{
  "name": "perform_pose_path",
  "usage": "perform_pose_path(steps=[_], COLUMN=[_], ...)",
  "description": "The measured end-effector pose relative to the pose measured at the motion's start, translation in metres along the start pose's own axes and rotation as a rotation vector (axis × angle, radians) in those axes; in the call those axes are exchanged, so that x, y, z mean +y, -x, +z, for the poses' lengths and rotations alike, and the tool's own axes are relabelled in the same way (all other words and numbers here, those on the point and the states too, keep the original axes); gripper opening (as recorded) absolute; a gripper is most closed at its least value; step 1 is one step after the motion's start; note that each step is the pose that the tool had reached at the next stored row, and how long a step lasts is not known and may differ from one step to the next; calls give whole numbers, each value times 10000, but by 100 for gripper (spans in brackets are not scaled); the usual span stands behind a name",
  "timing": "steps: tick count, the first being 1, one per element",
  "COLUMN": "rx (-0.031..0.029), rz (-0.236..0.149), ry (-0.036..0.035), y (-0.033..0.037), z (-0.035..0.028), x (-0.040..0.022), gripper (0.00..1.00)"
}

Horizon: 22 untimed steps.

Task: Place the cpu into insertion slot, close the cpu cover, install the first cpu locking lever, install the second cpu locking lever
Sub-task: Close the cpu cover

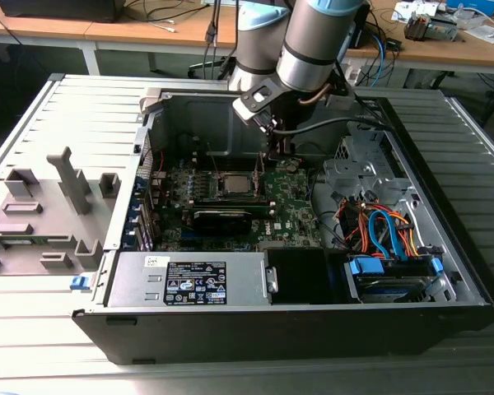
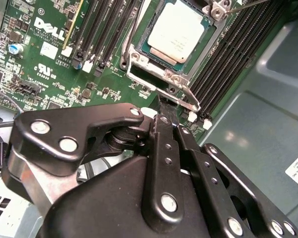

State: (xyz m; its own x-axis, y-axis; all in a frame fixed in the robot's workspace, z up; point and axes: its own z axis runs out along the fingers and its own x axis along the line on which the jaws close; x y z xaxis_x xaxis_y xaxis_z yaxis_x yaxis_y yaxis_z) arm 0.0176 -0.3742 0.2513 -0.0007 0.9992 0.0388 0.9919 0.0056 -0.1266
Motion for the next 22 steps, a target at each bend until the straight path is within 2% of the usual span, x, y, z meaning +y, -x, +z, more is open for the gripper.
perform_pose_path(steps=[16,22], rx=[-1,-1], rz=[0,-1], ry=[0,0], y=[0,0], z=[6,14], x=[-51,-105], gripper=[11,11])
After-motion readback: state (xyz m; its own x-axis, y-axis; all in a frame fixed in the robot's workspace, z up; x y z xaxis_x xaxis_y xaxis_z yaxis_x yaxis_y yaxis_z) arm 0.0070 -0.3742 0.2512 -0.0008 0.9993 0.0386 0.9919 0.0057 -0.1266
